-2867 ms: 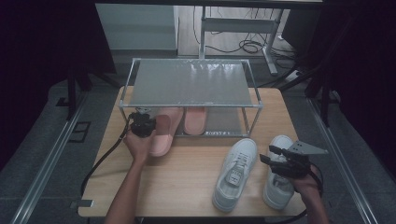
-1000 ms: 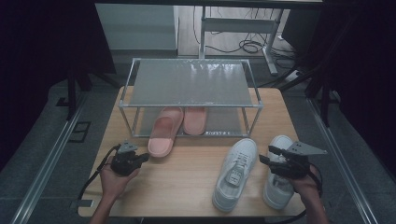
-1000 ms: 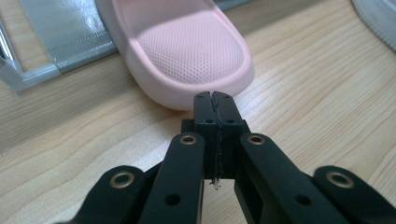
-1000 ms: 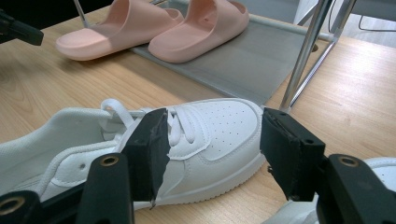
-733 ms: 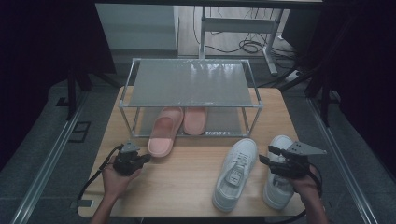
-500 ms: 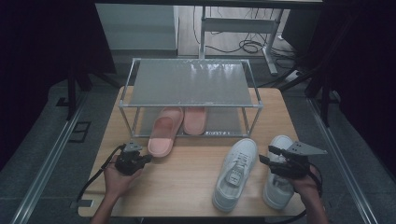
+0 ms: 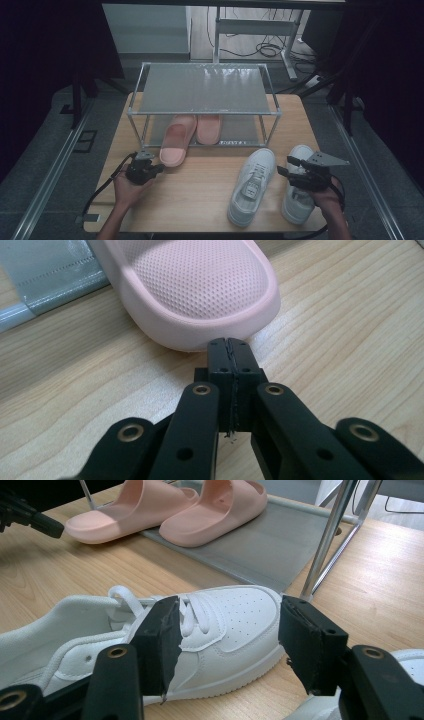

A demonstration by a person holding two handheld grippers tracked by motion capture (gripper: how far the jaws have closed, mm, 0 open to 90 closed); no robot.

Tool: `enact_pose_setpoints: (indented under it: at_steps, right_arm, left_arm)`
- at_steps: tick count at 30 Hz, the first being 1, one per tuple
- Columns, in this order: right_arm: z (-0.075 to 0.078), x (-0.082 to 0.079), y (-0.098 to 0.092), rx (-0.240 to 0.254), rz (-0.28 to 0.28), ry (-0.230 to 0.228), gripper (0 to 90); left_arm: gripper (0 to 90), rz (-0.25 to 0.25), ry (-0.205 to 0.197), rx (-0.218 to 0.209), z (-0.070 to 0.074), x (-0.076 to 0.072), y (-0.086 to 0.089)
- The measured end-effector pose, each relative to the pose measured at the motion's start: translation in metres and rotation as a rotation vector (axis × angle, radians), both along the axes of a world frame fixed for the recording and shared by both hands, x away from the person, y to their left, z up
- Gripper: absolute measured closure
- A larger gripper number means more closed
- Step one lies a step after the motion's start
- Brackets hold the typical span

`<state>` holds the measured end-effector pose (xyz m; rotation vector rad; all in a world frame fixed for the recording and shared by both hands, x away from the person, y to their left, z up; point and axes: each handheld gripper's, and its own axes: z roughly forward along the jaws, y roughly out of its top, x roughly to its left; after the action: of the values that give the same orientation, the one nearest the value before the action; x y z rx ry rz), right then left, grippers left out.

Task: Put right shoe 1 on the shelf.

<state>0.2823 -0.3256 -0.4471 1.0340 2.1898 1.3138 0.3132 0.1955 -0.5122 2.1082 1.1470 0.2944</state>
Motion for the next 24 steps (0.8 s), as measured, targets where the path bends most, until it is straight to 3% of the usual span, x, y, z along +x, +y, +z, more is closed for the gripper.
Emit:
enact_pose_setpoints:
  at_steps: [19,24]
  right_arm:
    - [0.0,0.0,0.001,0.001,0.0,0.002,42.7]
    - [0.0,0.0,0.001,0.0,0.0,0.001,42.7]
  left_arm:
    - [90.0,-0.012,0.019,-0.039,-0.004,0.02,-0.006]
    - [90.0,-0.025,0.013,-0.019,-0.002,0.026,-0.012]
